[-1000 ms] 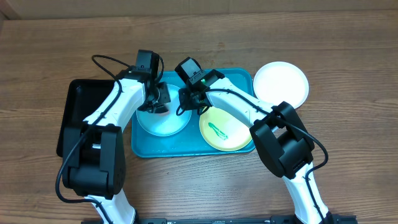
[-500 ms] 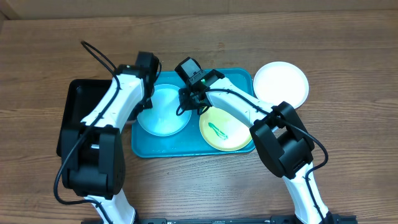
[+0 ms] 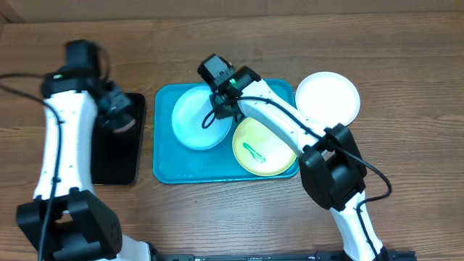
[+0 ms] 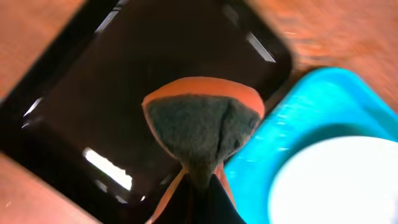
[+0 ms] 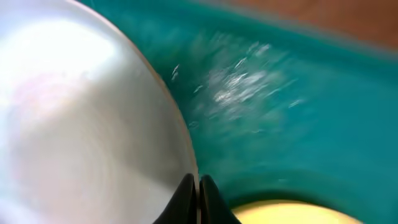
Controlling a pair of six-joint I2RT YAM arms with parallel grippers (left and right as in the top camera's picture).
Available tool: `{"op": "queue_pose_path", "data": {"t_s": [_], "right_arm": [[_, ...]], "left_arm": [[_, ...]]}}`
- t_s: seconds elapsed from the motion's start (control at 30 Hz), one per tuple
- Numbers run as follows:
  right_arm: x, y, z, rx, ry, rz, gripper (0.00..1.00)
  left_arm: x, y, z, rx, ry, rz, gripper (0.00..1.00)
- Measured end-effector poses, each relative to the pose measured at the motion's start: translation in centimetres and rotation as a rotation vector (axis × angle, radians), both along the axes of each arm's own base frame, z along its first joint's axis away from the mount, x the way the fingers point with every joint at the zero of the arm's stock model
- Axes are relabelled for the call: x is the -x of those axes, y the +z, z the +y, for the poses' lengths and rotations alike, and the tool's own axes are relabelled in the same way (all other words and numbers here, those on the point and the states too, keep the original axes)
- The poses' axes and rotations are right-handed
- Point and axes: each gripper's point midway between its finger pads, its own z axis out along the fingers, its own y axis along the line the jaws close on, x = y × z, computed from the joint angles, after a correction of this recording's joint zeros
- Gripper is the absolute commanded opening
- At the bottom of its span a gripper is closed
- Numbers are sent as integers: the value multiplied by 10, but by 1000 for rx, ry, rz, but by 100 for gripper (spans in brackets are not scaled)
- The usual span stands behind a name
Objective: Clean dirty plates on tray and stack at the side
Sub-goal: 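Lift the sponge away with the left gripper toward the black tray, then lift the light-blue plate with the right gripper onto the white plate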
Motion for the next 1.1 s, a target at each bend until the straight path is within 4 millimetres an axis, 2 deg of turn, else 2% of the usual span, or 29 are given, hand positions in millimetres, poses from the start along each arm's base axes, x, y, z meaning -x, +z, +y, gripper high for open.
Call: {"op": "queue_pose_path", "data": {"t_s": [0.1,0.27,0.4,0.53,0.7,0.87,0.97,1.03,1.1], "right_arm": [[-3,49,-7,155,52,-143,4],[4,123,2,363,154,-373,4],[20,159,15,564,236,-521,4],[34,177,24,717,306,-592,4],[45,192,30,825,346,-641,4],[40,192,24,843,340,-632,4],[32,178,12,778,322,-566,4],[22,160,-1,689,291,-485,4],[7,136,-22,548,229,-361,4]], "left_arm": [[12,-6,22,24,45,18,4],[22,-11,38,86,92,13,4],[23,-10,44,119,113,-1,4],[22,-10,41,139,109,-8,4],[22,-10,39,149,106,-11,4],[21,-10,37,159,104,-13,4],[21,-10,37,160,103,-14,4],[21,-10,37,162,103,-15,4],[21,-10,37,163,103,-15,4]]}}
